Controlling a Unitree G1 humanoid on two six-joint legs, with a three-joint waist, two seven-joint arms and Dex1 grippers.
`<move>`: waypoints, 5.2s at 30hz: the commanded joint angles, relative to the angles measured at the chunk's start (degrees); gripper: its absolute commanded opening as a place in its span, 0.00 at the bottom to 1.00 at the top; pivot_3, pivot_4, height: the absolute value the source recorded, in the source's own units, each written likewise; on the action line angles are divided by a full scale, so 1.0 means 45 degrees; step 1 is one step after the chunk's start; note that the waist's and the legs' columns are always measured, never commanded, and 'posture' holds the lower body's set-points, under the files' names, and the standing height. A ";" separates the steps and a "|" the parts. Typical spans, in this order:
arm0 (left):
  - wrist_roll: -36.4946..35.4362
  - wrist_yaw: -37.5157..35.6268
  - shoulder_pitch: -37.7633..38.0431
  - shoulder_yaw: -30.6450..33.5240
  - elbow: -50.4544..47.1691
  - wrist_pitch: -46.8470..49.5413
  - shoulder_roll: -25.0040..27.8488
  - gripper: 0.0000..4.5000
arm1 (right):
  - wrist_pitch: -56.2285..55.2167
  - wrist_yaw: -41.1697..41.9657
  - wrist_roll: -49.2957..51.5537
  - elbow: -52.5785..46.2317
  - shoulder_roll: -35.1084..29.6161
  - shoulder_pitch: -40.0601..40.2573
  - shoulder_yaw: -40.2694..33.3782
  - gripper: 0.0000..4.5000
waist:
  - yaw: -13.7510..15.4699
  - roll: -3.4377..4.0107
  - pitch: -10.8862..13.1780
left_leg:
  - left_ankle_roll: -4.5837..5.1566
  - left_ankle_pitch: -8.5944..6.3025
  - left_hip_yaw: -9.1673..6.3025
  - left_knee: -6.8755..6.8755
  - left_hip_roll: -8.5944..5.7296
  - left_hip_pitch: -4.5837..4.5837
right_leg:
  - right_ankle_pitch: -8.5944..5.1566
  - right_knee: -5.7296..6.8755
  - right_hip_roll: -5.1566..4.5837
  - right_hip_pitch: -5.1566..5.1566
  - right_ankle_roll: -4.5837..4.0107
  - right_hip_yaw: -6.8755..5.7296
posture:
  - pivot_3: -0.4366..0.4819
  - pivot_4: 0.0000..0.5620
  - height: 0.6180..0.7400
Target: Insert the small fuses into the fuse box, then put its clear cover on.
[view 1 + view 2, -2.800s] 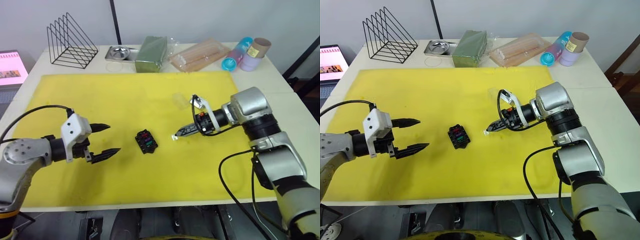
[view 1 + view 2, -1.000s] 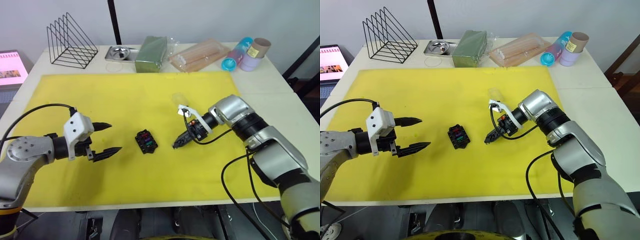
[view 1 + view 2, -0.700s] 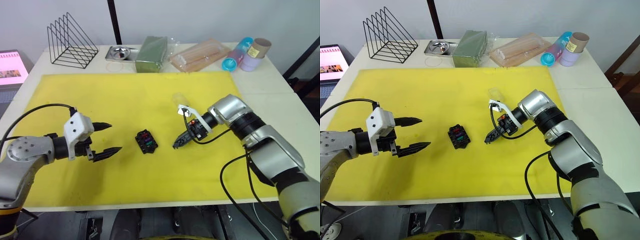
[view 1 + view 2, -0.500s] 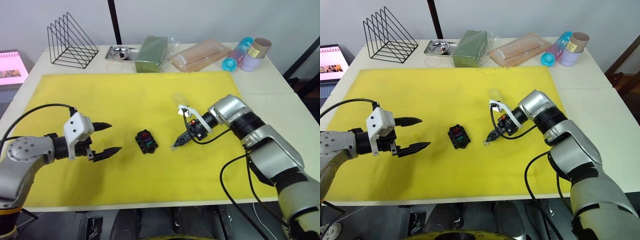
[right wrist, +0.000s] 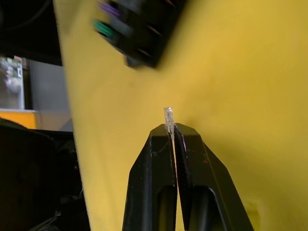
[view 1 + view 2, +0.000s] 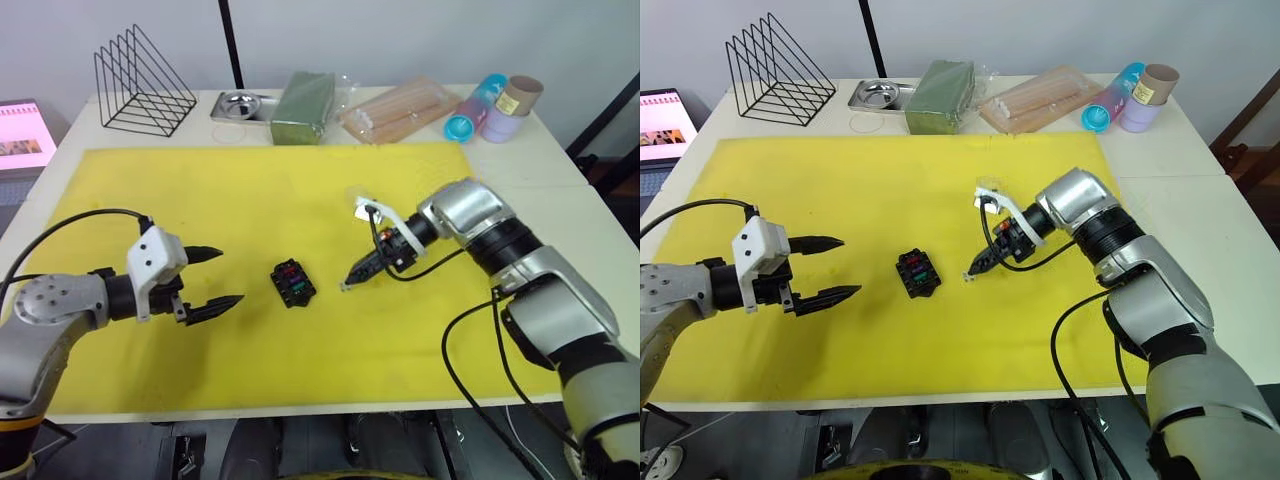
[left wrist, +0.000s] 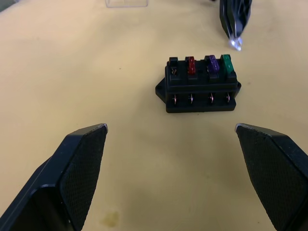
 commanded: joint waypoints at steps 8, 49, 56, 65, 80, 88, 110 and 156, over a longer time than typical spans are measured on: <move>0.0028 -0.0128 -0.0160 -0.0050 0.0551 -0.0276 -0.0189 1.00 | -0.4281 -0.1755 -0.0199 -0.2364 0.1668 -0.1185 -0.1999 0.01 | 0.0011 -0.0002 -0.0001 | 0.0000 0.0000 0.0000 0.0001 0.0002 0.0000 | 0.0000 0.0001 -0.0003 0.0004 0.0000 -0.0003 | 0.48 0.27 1.00; 0.0599 -0.0094 -0.1326 -0.1359 0.1640 -0.0413 -0.1139 1.00 | -1.2122 -0.0992 -0.3721 0.3884 0.4090 -0.1187 -0.1750 0.01 | 0.0010 -0.0004 -0.0003 | -0.0001 0.0001 -0.0001 0.0004 0.0000 0.0000 | 0.0002 0.0007 -0.0011 0.0007 0.0001 -0.0006 | 0.48 0.27 1.00; 0.0629 -0.0064 -0.1366 -0.1368 0.1673 -0.0442 -0.1156 1.00 | -1.2037 -0.0690 -0.3763 0.3922 0.4157 -0.1163 -0.1780 0.01 | 0.0011 -0.0004 -0.0003 | -0.0002 0.0001 -0.0001 0.0005 0.0000 0.0000 | 0.0002 0.0007 -0.0012 0.0008 0.0001 -0.0006 | 0.48 0.27 1.00; 0.0697 -0.0024 -0.1436 -0.1412 0.1755 -0.0508 -0.1227 1.00 | -1.1715 -0.0306 -0.3630 0.4008 0.4314 -0.1324 -0.2213 0.01 | 0.0010 -0.0004 -0.0003 | -0.0002 0.0001 -0.0002 0.0004 -0.0001 0.0000 | 0.0002 0.0008 -0.0012 0.0008 0.0001 -0.0007 | 0.48 0.27 1.00; 0.0773 0.0021 -0.1272 -0.1419 0.1737 -0.0658 -0.1351 1.00 | -1.2378 -0.0449 -0.3998 0.4422 0.4467 -0.1274 -0.2216 0.01 | 0.0009 -0.0004 -0.0003 | -0.0002 0.0001 -0.0001 0.0004 -0.0001 0.0000 | 0.0002 0.0008 -0.0012 0.0008 0.0001 -0.0006 | 0.48 0.27 1.00; 0.0806 0.0042 -0.1216 -0.1382 0.1718 -0.0670 -0.1434 1.00 | -1.2706 -0.0470 -0.4171 0.4662 0.4534 -0.1292 -0.2119 0.01 | 0.0006 -0.0004 -0.0003 | -0.0002 0.0001 -0.0002 0.0005 -0.0001 0.0001 | 0.0002 0.0010 -0.0013 0.0008 0.0001 -0.0006 | 0.48 0.27 1.00; 0.0828 0.0219 -0.1124 -0.1407 0.1559 -0.0680 -0.1568 1.00 | -1.4502 -0.0905 -0.5832 0.6458 0.4879 -0.1527 -0.1561 0.01 | -0.0005 -0.0003 -0.0007 | -0.0002 0.0001 -0.0006 0.0003 0.0000 0.0049 | 0.0002 0.0010 -0.0012 0.0057 0.0000 -0.0009 | 0.48 0.27 1.00; 0.0787 0.0506 -0.1176 -0.1479 0.1205 -0.0471 -0.1676 1.00 | -1.2069 0.0093 -0.5059 0.3458 0.4585 -0.2516 -0.0968 0.01 | 0.0005 -0.0002 -0.0005 | -0.0002 0.0001 -0.0009 0.0002 0.0000 0.0028 | 0.0001 0.0007 -0.0015 0.0036 -0.0001 -0.0013 | 0.48 0.27 1.00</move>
